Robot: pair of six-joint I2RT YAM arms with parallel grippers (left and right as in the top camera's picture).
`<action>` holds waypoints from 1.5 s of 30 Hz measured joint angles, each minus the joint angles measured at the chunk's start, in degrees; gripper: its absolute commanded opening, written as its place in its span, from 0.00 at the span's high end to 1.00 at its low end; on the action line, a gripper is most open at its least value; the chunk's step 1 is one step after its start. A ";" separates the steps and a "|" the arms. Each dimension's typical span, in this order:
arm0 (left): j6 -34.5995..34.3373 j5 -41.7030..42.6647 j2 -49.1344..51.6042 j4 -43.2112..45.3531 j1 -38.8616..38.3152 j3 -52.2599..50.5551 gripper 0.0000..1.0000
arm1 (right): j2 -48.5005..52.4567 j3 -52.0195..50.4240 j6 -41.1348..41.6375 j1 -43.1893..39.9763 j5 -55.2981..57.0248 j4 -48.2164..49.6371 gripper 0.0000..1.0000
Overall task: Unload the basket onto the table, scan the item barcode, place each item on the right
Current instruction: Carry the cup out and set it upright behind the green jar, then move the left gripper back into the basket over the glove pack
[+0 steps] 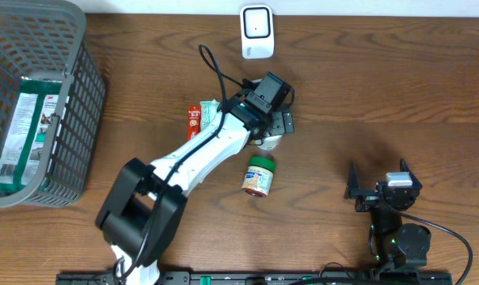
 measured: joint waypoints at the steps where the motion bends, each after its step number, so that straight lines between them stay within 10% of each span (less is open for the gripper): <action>1: 0.59 -0.15 -0.94 -0.39 0.00 0.00 0.06 | 0.00 0.00 0.00 0.00 0.00 0.00 0.01; 18: 14.01 -7.34 -19.71 -26.25 19.76 16.06 0.06 | 0.00 0.00 0.00 0.00 0.00 0.00 0.01; 31: 16.11 -9.40 -23.06 -24.06 54.42 17.20 0.06 | 0.00 0.00 0.00 0.00 0.00 0.00 0.01; 45: 16.52 -9.38 -18.78 -19.67 69.05 17.20 0.06 | 0.00 0.00 0.02 0.00 0.00 0.00 0.01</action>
